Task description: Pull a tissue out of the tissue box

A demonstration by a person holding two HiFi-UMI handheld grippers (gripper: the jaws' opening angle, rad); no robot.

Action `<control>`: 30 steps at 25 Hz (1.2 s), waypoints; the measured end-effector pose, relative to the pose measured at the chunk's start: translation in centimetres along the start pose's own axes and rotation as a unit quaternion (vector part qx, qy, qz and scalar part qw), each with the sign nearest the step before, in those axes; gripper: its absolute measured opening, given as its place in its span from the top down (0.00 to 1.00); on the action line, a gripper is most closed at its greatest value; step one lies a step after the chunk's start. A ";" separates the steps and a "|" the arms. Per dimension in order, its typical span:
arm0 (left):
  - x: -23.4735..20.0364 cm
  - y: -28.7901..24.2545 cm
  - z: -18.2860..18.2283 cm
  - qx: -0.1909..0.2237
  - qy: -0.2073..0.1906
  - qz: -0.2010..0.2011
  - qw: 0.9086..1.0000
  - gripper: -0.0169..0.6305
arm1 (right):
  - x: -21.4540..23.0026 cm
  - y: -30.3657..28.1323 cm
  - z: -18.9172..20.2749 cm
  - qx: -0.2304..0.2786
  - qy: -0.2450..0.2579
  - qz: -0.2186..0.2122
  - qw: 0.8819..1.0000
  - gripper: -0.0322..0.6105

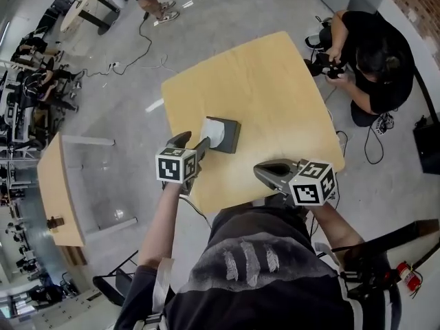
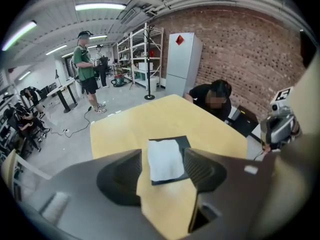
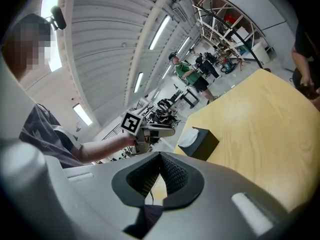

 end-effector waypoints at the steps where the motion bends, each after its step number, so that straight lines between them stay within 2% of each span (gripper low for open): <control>1: -0.3 -0.7 -0.2 -0.007 0.002 0.002 1.000 0.58 | 0.2 0.0 -0.1 0.000 0.003 0.001 1.000 0.95; 8: -1.5 -4.8 -0.4 -0.035 0.057 0.058 0.996 0.59 | 0.3 -0.6 0.9 -0.007 -0.006 0.005 1.000 0.95; 13: -2.8 -6.8 0.1 -0.062 0.064 0.068 0.994 0.61 | 0.4 -1.4 0.8 -0.033 -0.002 0.016 0.999 0.95; 22: -3.7 -7.9 -0.1 -0.062 0.071 0.105 0.990 0.77 | 0.1 -2.7 -0.7 -0.037 -0.007 0.033 0.999 0.95; 27: -4.0 -7.6 0.0 -0.049 0.054 0.099 0.992 0.91 | -0.2 -3.9 -0.8 -0.036 -0.013 0.034 0.999 0.95; 30: -4.2 -7.3 -0.1 -0.044 0.048 0.103 0.993 0.95 | -0.5 -4.5 -0.8 -0.037 -0.014 0.035 0.999 0.95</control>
Point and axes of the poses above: the fingertips, and each gripper's own axes: y backward along the fingers, x to its right, z out of its underside, the point moved 7 cm from there along y, backward along the fingers, and after that the axes turned 12 degrees about -x, right-handed, at the moved point
